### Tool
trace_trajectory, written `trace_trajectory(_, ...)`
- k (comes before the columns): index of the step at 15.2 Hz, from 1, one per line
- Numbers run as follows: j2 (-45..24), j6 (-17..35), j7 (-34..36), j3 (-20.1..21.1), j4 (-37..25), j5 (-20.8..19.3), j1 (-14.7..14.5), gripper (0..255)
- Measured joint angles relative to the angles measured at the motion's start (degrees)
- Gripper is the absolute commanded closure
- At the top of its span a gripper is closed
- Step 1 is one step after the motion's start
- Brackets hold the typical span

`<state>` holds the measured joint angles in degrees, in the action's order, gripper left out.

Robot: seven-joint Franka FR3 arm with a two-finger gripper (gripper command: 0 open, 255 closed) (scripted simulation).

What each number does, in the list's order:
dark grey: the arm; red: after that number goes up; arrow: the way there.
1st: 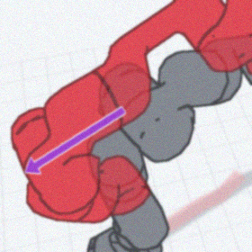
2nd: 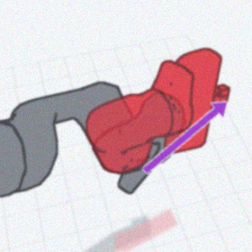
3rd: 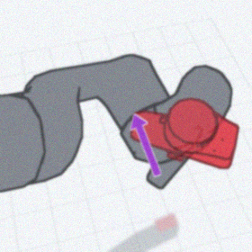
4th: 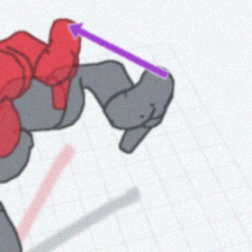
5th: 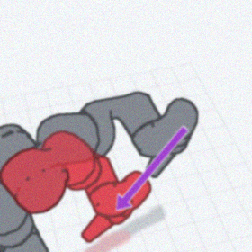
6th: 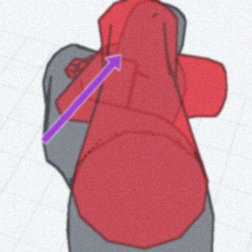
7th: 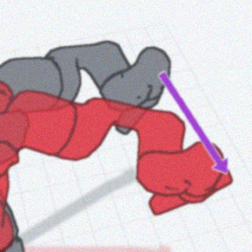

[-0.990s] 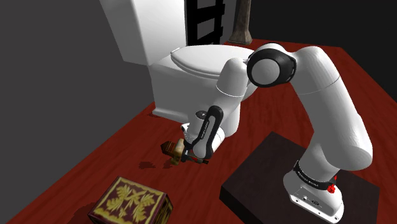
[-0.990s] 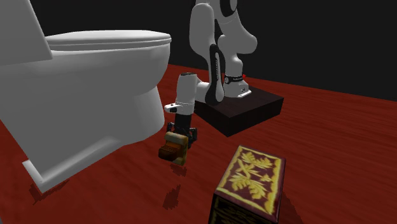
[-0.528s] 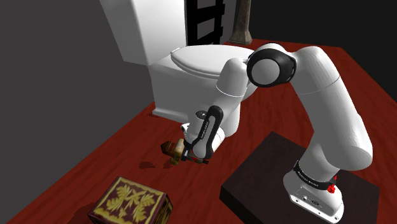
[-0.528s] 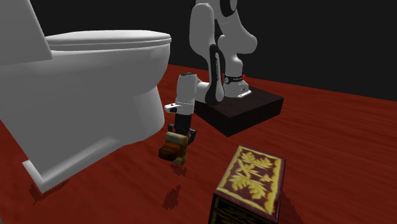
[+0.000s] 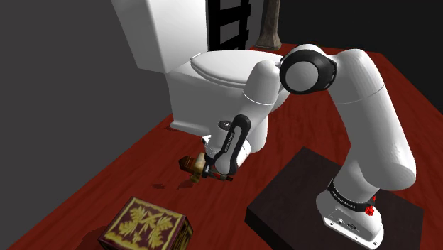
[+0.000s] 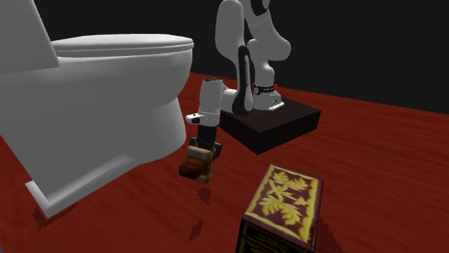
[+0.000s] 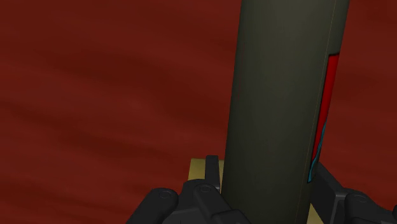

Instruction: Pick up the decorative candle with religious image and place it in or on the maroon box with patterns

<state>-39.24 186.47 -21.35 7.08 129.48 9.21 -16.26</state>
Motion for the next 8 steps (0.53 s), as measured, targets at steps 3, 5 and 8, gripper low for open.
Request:
trace_trajectory(3, 2.37, -1.19, 0.06, 0.00, 1.18, 0.09, 0.08, 255)
trace_trajectory(5, 4.16, -2.14, 0.07, 0.03, 2.02, 0.12, 0.22, 255)
trace_trajectory(8, 6.85, -4.00, 0.39, -0.27, 2.81, 0.31, -0.26, 255)
